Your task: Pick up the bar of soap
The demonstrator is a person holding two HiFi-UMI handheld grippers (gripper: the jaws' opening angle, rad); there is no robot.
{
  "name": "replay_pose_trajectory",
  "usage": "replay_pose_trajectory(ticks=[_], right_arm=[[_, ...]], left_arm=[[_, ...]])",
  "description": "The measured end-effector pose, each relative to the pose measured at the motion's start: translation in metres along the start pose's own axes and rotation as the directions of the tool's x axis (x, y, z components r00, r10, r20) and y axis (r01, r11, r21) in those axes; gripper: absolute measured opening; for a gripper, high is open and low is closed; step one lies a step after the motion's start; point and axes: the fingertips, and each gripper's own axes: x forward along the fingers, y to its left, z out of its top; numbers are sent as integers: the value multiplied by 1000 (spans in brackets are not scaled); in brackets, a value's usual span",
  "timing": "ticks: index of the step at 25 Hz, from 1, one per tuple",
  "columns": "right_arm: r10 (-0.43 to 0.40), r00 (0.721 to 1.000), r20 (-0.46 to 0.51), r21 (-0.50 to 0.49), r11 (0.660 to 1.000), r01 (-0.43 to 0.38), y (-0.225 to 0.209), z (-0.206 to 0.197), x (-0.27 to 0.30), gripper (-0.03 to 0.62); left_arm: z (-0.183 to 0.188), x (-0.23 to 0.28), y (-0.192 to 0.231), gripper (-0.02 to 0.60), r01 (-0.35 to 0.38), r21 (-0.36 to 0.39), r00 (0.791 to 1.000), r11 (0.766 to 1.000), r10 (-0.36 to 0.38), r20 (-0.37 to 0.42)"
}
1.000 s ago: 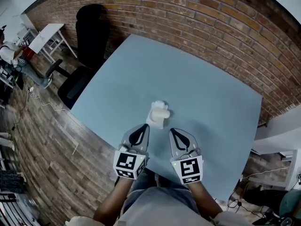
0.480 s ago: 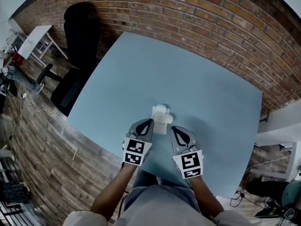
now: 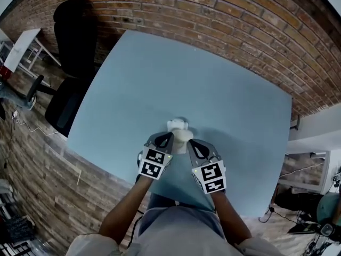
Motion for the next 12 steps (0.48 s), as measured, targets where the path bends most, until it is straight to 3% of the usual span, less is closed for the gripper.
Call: replay_pose_trajectory(ticks=[8, 12], right_arm=[[-36, 994, -105, 76, 996, 44, -19, -20, 26, 21], [-29, 989, -143, 124, 991, 47, -24, -27, 36, 43]], left_arm=[[-14, 22, 0, 1, 66, 29, 996, 997, -64, -67], [-20, 32, 0, 2, 90, 32, 994, 995, -88, -59]])
